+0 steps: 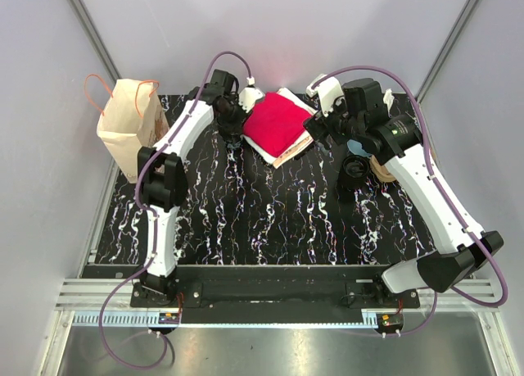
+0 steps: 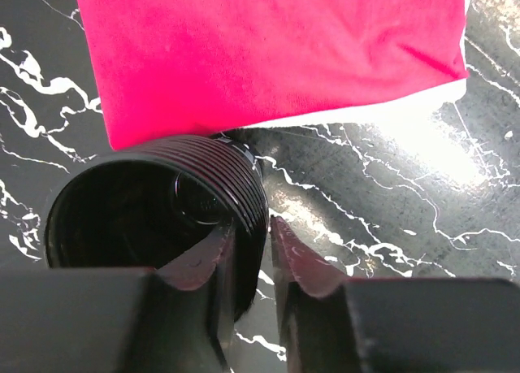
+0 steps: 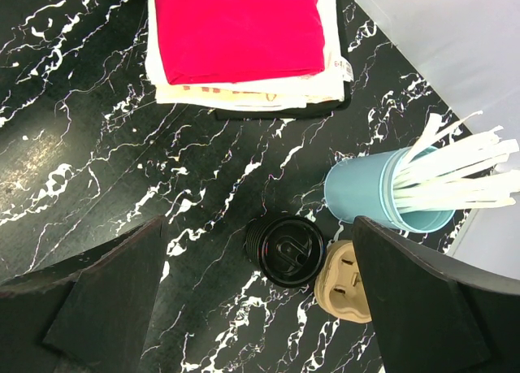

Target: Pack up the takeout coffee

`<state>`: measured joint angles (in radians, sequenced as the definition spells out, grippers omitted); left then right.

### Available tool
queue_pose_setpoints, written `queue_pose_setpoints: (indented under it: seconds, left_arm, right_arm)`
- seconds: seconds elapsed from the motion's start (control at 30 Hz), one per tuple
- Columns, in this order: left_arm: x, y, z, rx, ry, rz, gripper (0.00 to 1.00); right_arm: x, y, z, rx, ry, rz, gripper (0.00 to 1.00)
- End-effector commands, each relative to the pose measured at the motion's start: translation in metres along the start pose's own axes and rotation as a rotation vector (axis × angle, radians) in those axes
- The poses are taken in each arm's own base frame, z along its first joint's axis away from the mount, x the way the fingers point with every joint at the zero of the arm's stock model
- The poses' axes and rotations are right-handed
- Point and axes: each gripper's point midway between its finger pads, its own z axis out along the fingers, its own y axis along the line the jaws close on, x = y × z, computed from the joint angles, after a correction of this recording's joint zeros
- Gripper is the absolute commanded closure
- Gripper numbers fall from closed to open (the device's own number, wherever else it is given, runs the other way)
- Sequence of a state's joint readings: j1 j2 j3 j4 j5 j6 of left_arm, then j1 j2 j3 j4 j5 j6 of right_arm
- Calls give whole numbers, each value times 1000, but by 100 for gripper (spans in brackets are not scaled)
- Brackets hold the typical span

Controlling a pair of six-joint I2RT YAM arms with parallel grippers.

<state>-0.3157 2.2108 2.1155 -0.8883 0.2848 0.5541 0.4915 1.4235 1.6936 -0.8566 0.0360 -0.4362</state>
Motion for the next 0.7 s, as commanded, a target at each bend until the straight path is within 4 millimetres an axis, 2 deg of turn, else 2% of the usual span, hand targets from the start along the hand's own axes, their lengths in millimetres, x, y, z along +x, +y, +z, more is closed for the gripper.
queue_pose_setpoints:
  seconds: [0.0, 0.1, 0.27, 0.5, 0.67]
  left_arm:
    - [-29, 10, -12, -35, -84, 22, 68]
    - [-33, 11, -18, -48, -92, 29, 61]
    - [-44, 11, -36, -70, -126, 31, 41]
    - [-51, 9, -62, -96, -154, 29, 35]
    - [-50, -4, -82, -63, -175, 6, 35]
  right_arm:
    - [-12, -10, -8, 40, -59, 18, 0]
    - [-12, -10, -9, 40, -59, 18, 0]
    - [-14, -10, -8, 37, -60, 20, 0]
    - [-12, -10, -7, 40, -56, 19, 0]
    - [-6, -8, -6, 37, -45, 13, 0]
